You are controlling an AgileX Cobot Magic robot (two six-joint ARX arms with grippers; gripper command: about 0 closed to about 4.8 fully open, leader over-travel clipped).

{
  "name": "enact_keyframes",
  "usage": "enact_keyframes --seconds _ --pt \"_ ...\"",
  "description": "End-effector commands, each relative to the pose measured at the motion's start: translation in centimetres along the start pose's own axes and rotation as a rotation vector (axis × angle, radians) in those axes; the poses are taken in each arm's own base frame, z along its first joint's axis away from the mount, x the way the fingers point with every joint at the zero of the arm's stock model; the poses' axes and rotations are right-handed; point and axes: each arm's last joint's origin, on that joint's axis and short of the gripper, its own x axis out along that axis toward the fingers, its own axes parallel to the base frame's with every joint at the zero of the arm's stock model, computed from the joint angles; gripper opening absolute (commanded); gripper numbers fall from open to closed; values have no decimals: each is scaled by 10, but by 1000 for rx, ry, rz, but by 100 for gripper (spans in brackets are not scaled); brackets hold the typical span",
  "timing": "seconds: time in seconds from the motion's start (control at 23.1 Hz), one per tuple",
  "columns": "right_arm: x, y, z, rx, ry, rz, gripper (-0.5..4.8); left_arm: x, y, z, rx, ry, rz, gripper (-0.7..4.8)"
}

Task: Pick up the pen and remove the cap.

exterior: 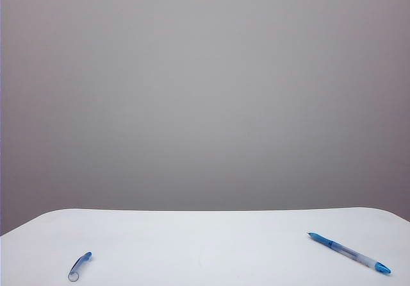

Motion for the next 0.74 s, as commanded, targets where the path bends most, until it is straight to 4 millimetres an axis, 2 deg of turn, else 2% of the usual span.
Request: enact_keyframes --seconds 0.04,0.3,0.43,0.52,0.74 --pt "1 0 -2 4 4 -1 3 0 0 0 -3 5 -5 -4" --pt "1 0 -2 4 2 -2 3 -1 1 1 -7 -7 7 -4" --pt "1 0 -2 4 2 -2 3 0 8 1 -20 -5 48 -4" --pt "1 0 -2 4 2 -2 3 0 18 0 -39 -2 136 -4" --pt "1 -1 -2 4 1 -3 3 -1 25 0 -43 -1 288 -4"
